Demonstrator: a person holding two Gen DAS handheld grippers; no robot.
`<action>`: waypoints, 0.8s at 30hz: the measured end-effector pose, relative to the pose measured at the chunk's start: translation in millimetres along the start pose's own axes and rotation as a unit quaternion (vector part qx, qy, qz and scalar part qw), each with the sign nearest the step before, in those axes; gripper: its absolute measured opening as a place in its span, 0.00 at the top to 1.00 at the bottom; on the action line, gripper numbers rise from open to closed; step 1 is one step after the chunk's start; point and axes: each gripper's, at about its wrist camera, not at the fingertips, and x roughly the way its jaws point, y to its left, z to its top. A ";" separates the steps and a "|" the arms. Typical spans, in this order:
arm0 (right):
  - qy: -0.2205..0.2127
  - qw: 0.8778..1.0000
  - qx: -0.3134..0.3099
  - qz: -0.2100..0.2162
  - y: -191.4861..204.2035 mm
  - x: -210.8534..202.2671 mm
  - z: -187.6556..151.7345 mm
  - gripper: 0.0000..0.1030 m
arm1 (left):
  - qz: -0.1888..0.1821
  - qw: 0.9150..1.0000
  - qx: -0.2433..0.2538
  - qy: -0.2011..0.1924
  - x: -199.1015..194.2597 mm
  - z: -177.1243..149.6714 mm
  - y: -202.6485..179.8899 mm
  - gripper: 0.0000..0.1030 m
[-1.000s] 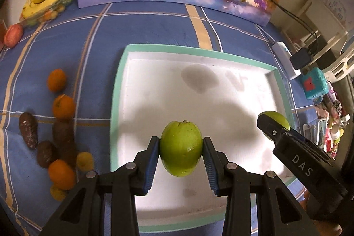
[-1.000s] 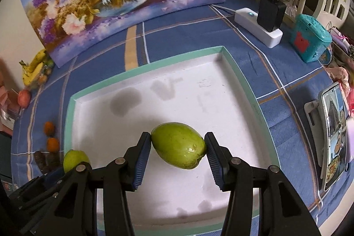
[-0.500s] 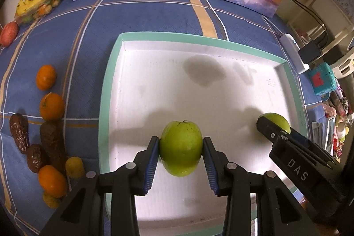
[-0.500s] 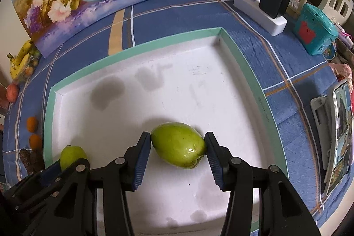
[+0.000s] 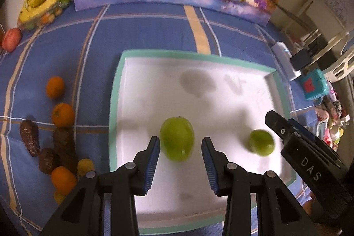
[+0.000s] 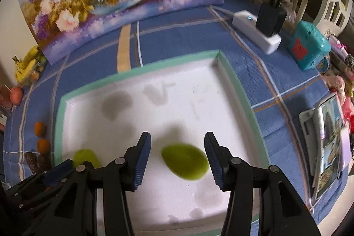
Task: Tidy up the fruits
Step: 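Carry both green pears over the white tray and open both tools, then withdraw both open tools from the tray back toward the dates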
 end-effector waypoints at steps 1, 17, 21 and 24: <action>-0.006 1.000 -0.001 0.000 0.3 -4.3 1.1 0.50 | 0.000 1.000 0.000 -0.003 -4.4 0.7 -0.1 0.58; -0.045 0.999 0.000 0.001 3.2 -49.5 5.6 0.33 | 0.079 0.995 -0.055 -0.028 -46.0 6.5 44.8 0.09; -0.045 0.999 -0.005 0.000 6.2 -51.8 2.9 0.21 | 0.100 0.992 -0.068 -0.032 -48.4 4.6 59.0 0.00; -0.053 0.998 -0.020 -0.002 11.6 -52.9 0.0 0.15 | 0.114 0.990 -0.073 -0.036 -51.1 2.6 66.9 0.00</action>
